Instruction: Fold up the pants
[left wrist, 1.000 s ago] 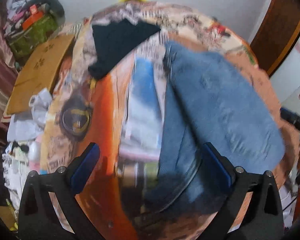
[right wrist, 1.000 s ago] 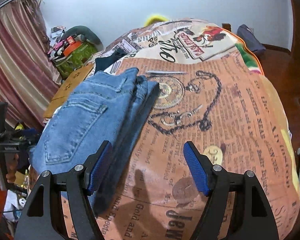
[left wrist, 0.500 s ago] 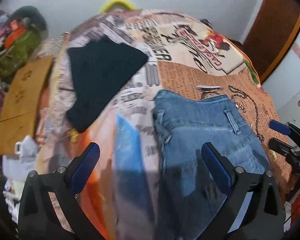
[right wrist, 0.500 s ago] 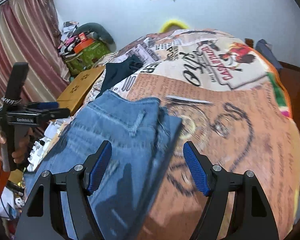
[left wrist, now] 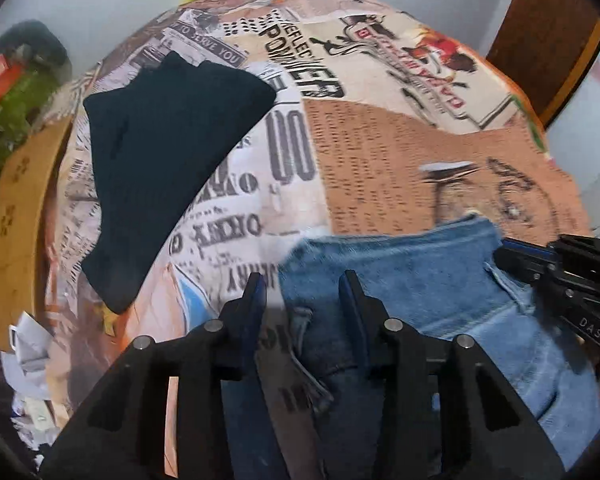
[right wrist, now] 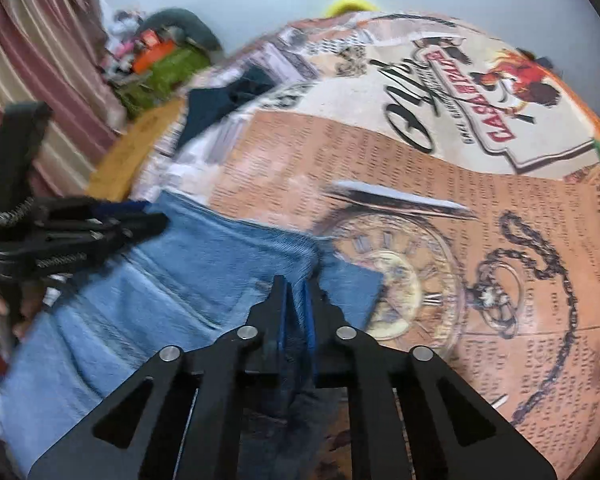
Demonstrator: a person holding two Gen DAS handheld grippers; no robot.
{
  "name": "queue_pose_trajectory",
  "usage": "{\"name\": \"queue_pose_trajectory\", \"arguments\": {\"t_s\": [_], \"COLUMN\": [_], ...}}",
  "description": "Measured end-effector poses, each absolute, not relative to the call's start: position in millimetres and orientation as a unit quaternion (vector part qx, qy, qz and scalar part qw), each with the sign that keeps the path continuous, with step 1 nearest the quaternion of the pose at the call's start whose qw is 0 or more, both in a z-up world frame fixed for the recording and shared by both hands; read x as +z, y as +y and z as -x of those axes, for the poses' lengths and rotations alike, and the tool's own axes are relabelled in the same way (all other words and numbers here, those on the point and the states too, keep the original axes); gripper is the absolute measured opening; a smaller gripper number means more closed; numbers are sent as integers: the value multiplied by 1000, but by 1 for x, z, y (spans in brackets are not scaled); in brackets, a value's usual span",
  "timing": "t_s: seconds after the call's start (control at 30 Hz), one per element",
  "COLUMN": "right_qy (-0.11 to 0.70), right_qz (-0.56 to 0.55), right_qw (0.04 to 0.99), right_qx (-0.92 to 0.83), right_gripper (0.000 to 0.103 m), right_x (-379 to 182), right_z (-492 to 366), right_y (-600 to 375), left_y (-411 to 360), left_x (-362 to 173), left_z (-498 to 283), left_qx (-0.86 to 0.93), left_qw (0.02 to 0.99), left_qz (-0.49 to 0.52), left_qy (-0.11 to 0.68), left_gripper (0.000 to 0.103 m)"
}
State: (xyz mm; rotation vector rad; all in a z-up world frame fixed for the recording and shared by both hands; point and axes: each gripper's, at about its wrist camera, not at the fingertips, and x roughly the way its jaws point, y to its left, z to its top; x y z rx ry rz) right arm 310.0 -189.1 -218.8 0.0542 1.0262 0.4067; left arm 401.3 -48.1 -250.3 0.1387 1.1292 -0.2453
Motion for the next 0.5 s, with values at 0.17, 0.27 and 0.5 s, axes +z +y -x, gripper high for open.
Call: {"name": "queue_pose_trajectory", "arguments": {"t_s": [0.17, 0.27, 0.5], "right_qy": [482, 461, 439], "right_qz": [-14, -2, -18], "right_qw": [857, 871, 871], "right_qx": [182, 173, 222], "right_gripper": [6, 8, 36], "right_x": [-199, -178, -143], "right_z": [-305, -293, -251], "right_y": [-194, -199, -188], "left_y": [-48, -38, -34], "left_x": [-237, -214, -177], "left_z": [-399, -389, -344], "left_qx": [-102, -95, -138], "left_qw": [841, 852, 855], "left_qz": [-91, -87, -61], "left_qy": [524, 507, 495], "left_gripper": [40, 41, 72]}}
